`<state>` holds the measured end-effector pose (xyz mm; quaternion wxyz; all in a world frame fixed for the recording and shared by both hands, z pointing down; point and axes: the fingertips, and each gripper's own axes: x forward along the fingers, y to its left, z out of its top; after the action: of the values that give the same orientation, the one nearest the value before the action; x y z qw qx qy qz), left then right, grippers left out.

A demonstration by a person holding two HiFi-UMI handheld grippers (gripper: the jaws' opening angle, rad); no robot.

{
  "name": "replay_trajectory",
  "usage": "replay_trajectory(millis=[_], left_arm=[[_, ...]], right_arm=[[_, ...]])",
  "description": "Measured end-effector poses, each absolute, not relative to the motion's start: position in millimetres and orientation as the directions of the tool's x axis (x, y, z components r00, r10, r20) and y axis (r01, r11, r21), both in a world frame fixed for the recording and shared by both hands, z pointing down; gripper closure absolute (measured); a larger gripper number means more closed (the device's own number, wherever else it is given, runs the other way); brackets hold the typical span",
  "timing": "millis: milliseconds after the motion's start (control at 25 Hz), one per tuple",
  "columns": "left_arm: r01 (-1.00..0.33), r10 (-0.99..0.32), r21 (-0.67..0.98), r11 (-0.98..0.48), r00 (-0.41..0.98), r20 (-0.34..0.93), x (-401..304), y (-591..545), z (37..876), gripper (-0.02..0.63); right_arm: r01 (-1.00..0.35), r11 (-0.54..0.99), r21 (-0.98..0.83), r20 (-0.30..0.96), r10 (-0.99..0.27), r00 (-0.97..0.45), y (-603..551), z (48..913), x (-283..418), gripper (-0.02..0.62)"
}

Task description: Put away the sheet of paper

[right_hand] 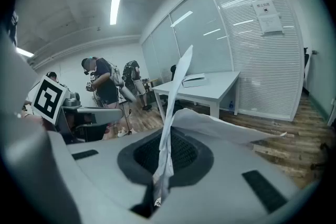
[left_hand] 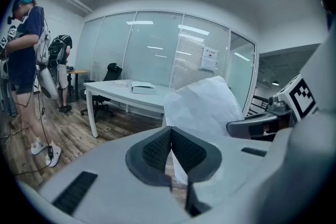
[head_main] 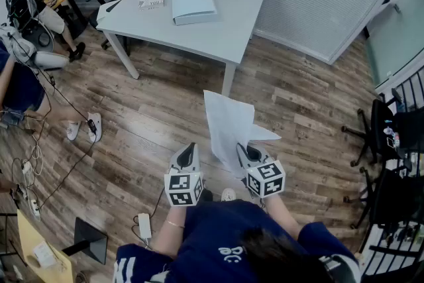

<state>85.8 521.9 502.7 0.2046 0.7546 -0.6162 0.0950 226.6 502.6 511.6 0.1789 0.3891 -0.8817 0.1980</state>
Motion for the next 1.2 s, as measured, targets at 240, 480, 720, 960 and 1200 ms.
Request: replay_trajectory(millis=[240, 480, 720, 960, 1200], left_arm=[[-0.965, -0.882, 0.196, -0.172, 0.240, 0.406, 75.6, 517.4, 510.7, 0.601], [-0.959, -0.879, 0.203, -0.196, 0.264, 0.397, 56.7, 503.6, 511.1, 0.601], [-0.951, -0.875, 0.200, -0.236, 0.297, 0.381, 27.8, 475.7, 511.9, 0.601], [-0.948, -0.874, 0.209, -0.239, 0.303, 0.379, 7.1, 460.7, 512.6, 0.601], [-0.952, -0.872, 0.212, -0.219, 0.288, 0.395, -2.1, 443.9, 521.6, 0.601]], right_arm=[[-0.770, 0.600, -0.216, 0.480, -0.622, -0.619, 500.3, 518.6, 214.0, 0.588], [-0.789, 0.571, -0.227, 0.474, -0.643, -0.601, 487.4, 517.1, 197.9, 0.586], [-0.807, 0.543, -0.231, 0.433, -0.685, -0.585, 458.9, 508.2, 176.0, 0.586], [-0.820, 0.533, -0.209, 0.438, -0.698, -0.566, 449.7, 509.1, 158.6, 0.586], [-0.806, 0.568, -0.166, 0.456, -0.681, -0.574, 421.6, 512.1, 146.7, 0.586]])
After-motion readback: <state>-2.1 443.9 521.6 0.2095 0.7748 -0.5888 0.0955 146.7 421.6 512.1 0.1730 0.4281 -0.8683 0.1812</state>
